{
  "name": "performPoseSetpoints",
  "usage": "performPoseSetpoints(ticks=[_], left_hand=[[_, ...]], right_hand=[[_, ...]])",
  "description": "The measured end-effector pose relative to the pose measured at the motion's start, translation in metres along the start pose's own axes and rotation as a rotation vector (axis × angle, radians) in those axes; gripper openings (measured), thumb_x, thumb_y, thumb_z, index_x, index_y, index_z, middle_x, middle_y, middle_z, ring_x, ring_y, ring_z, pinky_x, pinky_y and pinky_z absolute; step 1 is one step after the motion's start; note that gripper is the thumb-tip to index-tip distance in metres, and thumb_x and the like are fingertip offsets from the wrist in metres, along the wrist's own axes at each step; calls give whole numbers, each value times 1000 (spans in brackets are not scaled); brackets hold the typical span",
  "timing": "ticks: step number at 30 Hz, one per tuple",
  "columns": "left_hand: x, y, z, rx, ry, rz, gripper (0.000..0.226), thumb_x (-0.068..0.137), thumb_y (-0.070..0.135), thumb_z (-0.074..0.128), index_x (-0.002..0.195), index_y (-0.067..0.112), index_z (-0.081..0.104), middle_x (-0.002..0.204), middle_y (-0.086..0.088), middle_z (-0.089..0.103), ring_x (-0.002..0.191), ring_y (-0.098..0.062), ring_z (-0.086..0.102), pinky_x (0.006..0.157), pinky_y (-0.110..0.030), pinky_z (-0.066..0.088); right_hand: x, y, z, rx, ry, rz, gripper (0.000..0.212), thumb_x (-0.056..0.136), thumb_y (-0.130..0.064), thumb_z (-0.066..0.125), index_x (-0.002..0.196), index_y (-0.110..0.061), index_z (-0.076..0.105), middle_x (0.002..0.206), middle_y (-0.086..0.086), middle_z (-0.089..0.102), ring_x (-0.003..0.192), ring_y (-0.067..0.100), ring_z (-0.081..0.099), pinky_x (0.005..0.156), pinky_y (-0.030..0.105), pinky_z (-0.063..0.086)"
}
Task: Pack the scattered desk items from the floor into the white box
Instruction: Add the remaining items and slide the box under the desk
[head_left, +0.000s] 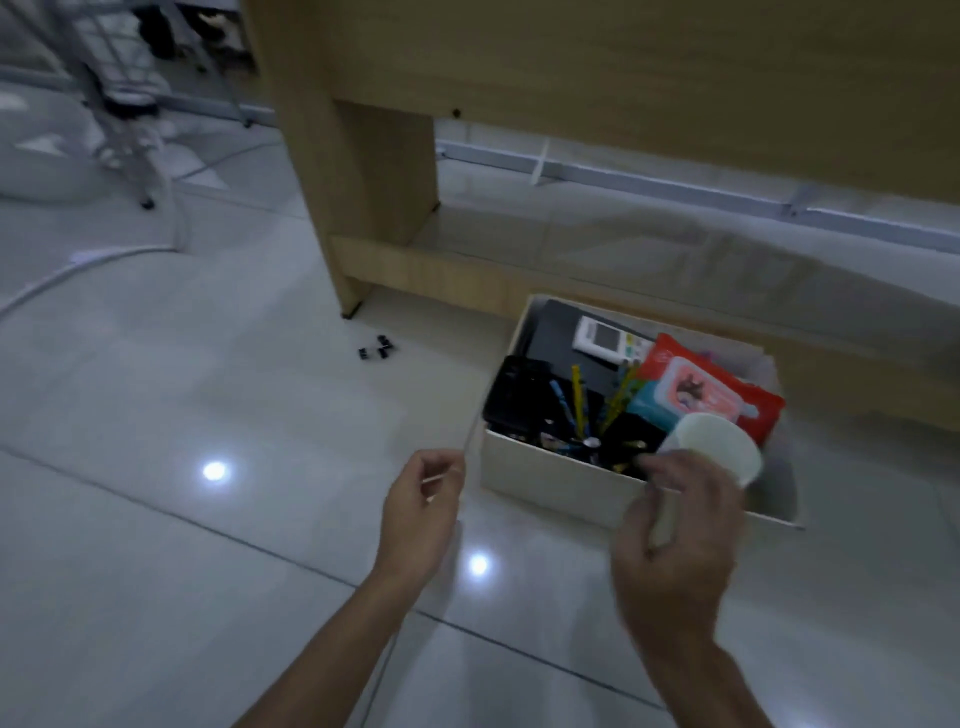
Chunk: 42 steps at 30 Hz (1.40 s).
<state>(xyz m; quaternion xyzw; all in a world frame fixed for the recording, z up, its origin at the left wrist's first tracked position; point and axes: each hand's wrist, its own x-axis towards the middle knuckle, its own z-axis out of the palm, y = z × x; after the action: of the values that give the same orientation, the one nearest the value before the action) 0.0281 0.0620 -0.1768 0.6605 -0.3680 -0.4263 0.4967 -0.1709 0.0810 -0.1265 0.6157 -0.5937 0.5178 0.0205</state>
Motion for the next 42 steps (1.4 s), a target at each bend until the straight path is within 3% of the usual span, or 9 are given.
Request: performPoseSetpoints(ticks=[4, 8, 12, 20, 23, 28, 34, 37, 42], left_hand=[[16, -23, -39, 93, 72, -18, 17, 92, 3, 60, 93, 16, 71, 91, 7, 74, 87, -11, 69, 70, -11, 51], [39, -37, -79, 241, 210, -27, 23, 92, 1, 58, 97, 19, 71, 96, 9, 72, 89, -4, 65, 77, -6, 48], [90, -37, -100, 396, 259, 77, 24, 92, 4, 58, 109, 18, 66, 112, 0, 66, 102, -17, 63, 83, -13, 45], [235, -24, -79, 1037, 31, 258, 76, 91, 42, 60, 155, 30, 20, 164, -8, 15, 151, -33, 11, 111, -55, 32], [261, -31, -79, 1237, -14, 330, 49, 99, 44, 44, 145, 29, 36, 150, -9, 39, 135, -37, 37, 100, -51, 41], [244, -45, -89, 1086, -7, 454, 22, 103, 28, 44, 112, 10, 53, 109, -15, 50, 85, -34, 55, 70, -44, 51], [180, -48, -99, 746, 116, 204, 17, 99, 19, 53, 106, 8, 63, 105, -13, 66, 95, -31, 64, 83, -31, 47], [127, -23, -88, 527, 142, 133, 17, 100, 23, 53, 104, 11, 64, 95, -7, 71, 82, -25, 66, 77, -41, 58], [53, 68, -37, 174, -1, 261, 11, 100, 25, 54, 101, 20, 64, 90, 5, 69, 65, -2, 61, 58, -15, 52]], right_hand=[[-43, -60, 67, 233, -748, -136, 38, 88, -11, 41, 121, -13, 60, 123, 5, 59, 115, 22, 54, 99, 35, 45], [-65, -66, 152, 34, -1227, -180, 59, 99, -16, 39, 155, -16, 22, 165, 7, 13, 152, 23, 11, 123, 34, 9], [-76, -56, 213, -118, -1181, -221, 60, 101, -33, 34, 157, -20, 17, 166, 4, 2, 153, 23, -4, 121, 40, -7], [-90, -55, 227, -189, -1090, -265, 58, 99, -39, 30, 155, -21, 26, 165, 5, 15, 152, 26, 10, 120, 50, 9], [-90, -56, 230, -172, -1092, -267, 59, 99, -40, 30, 155, -21, 27, 165, 5, 17, 152, 27, 11, 120, 50, 9], [-86, -54, 233, -93, -1117, -264, 61, 97, -42, 32, 154, -21, 27, 165, 5, 15, 152, 26, 7, 121, 50, 8], [-77, -38, 227, 353, -1070, 84, 45, 90, -8, 49, 134, -10, 57, 152, 10, 43, 146, 22, 30, 121, 29, 14], [-80, -34, 206, 485, -962, 306, 39, 88, 4, 47, 123, -2, 65, 135, 10, 58, 131, 20, 49, 111, 16, 29], [-111, -20, 155, 417, -1056, 214, 39, 91, 2, 44, 120, -10, 67, 148, 1, 49, 143, 1, 22, 120, 19, 10]])
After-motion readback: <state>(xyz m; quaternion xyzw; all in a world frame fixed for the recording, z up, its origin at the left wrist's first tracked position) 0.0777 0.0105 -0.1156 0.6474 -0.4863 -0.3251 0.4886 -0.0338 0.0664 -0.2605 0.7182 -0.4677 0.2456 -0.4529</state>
